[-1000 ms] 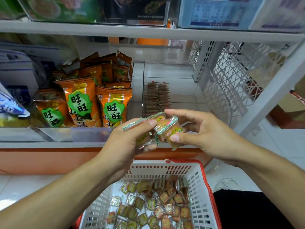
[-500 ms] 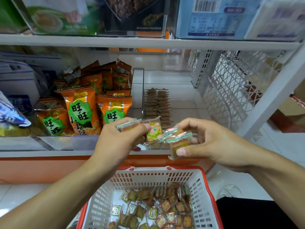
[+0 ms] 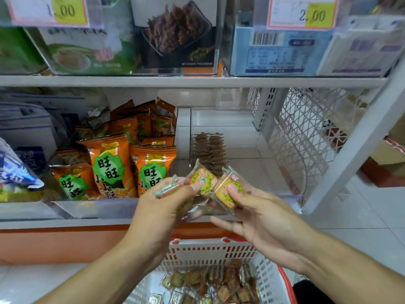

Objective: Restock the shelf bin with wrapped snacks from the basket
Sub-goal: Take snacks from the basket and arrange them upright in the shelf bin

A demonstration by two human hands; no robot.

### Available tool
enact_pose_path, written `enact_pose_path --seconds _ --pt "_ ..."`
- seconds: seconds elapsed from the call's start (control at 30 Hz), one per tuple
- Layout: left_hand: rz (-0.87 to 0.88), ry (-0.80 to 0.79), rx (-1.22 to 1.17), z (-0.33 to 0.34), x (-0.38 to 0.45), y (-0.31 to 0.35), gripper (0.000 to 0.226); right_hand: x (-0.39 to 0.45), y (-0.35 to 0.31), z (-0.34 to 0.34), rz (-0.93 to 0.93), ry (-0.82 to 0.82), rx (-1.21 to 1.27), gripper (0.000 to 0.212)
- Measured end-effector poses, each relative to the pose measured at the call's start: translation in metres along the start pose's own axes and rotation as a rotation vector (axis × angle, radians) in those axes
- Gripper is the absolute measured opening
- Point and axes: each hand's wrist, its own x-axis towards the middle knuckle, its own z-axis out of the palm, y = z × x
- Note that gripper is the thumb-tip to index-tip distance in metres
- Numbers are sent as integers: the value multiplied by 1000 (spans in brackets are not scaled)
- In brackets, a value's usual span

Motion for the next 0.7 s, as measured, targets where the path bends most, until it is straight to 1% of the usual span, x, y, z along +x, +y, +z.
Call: enact_pose_path --seconds 0.13,0.23,0.3,0.43,0.5,0.53,0.6,0.63,0.7 --pt "-34 3 41 -1 -2 -3 27 2 0 2 -67 18 -13 48" --pt "-44 -18 104 0 -3 -4 38 4 -3 2 -124 27 42 47" --pt "-43 -27 108 0 -2 -2 39 3 -12 2 -162 33 -7 46" --pt "61 24 89 -5 4 8 37 3 -31 -3 -137 17 -156 44" --pt "95 -11 141 -8 5 14 39 4 -33 -6 -104 25 -196 40" --pt "87 -56 187 -8 5 16 40 4 -32 -7 -79 24 -219 39" --pt "10 -162 260 -6 4 16 38 5 -29 -9 -25 -1 -278 40" --pt "-43 -188 277 -5 4 14 33 5 -28 -10 -10 -14 -308 40" --pt "-149 -173 266 -5 6 9 25 5 -27 -12 -10 -16 -352 42"
